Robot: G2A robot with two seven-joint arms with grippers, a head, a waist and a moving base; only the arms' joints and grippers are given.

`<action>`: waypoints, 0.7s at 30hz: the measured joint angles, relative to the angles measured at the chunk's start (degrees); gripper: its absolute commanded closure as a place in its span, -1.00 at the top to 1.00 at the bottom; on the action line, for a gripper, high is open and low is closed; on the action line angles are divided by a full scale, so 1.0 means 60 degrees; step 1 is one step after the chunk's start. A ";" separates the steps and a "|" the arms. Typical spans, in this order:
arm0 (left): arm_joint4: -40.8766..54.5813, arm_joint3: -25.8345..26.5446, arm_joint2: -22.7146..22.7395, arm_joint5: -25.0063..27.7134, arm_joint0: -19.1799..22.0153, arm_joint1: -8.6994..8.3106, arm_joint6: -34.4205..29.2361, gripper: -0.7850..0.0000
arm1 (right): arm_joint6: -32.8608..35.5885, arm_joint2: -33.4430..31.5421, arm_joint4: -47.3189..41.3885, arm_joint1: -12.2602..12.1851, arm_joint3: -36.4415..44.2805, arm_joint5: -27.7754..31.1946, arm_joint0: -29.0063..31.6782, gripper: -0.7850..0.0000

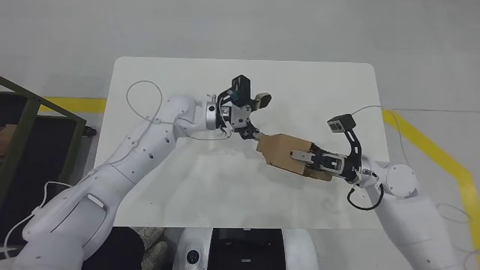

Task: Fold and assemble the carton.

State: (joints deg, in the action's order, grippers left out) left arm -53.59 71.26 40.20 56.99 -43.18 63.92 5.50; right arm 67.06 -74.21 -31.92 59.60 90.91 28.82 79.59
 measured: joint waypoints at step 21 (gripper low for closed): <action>-0.0107 0.0133 0.0240 0.0131 -0.0036 0.0220 -0.0383 1.00 | 0.0006 0.0074 0.0161 -0.0037 0.0215 -0.0119 -0.0003 -1.00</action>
State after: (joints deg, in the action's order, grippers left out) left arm -54.24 72.06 41.64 57.77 -43.40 65.24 3.21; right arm 67.09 -73.76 -30.95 59.38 92.20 28.11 79.58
